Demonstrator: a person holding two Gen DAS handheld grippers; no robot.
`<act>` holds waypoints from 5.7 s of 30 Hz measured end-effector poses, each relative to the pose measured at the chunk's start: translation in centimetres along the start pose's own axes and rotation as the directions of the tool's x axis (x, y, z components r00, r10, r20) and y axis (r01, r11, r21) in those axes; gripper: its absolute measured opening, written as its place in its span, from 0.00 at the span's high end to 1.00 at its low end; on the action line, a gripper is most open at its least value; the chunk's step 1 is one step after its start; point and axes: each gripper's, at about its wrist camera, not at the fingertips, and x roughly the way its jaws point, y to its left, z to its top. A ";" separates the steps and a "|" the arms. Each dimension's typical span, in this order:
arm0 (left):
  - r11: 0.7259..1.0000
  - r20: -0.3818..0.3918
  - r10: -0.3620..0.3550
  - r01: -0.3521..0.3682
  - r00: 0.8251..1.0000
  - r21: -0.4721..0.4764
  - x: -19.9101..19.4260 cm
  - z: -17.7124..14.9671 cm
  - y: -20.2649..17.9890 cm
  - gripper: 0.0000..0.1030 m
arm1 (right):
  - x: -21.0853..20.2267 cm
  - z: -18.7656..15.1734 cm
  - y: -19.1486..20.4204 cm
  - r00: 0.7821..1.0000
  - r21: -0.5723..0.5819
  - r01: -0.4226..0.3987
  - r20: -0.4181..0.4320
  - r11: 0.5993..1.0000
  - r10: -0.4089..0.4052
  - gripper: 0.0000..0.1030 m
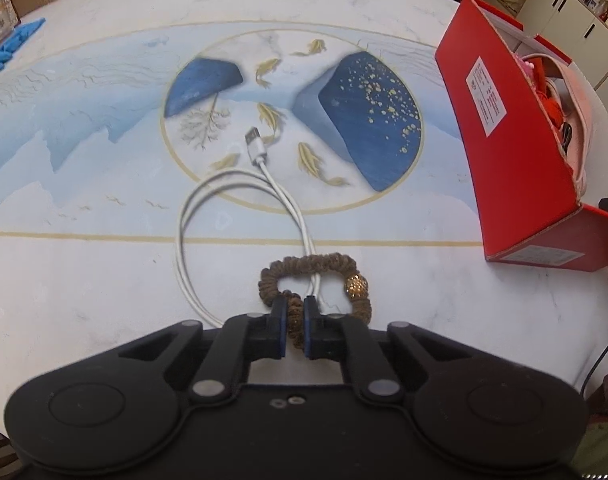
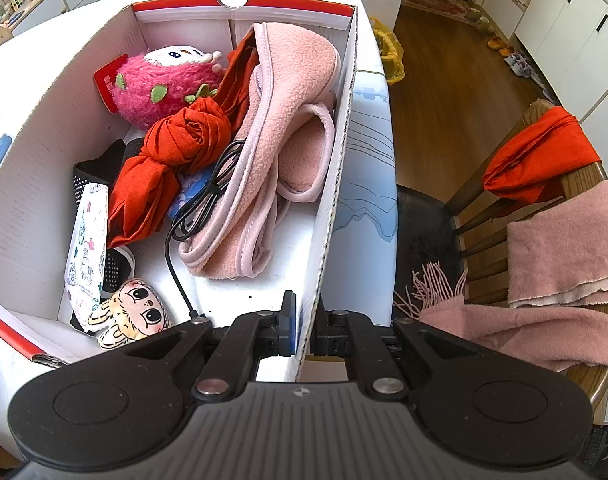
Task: Organize objects
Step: 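Close the left gripper on the brown beaded bracelet and lift it, then carry the bracelet into the shoebox and open the left gripper, then move the left gripper back to the white USB cable on the table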
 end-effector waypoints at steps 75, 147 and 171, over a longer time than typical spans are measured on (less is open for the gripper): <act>0.690 -0.206 -0.300 0.362 0.931 0.627 4.8 9.5 -25.7 0.95 | -0.1 -0.3 -0.6 0.999 -0.005 -0.036 0.025 0.999 0.036 0.94; 0.980 0.211 -0.131 0.094 0.969 0.175 -4.3 7.9 0.1 0.01 | -0.4 -0.3 0.0 1.000 0.018 -0.012 0.006 1.000 0.012 0.94; 0.993 0.066 0.011 -0.019 0.998 0.119 3.1 2.1 -0.5 0.42 | -0.2 -0.4 0.4 1.000 0.002 0.003 -0.010 1.000 -0.003 0.94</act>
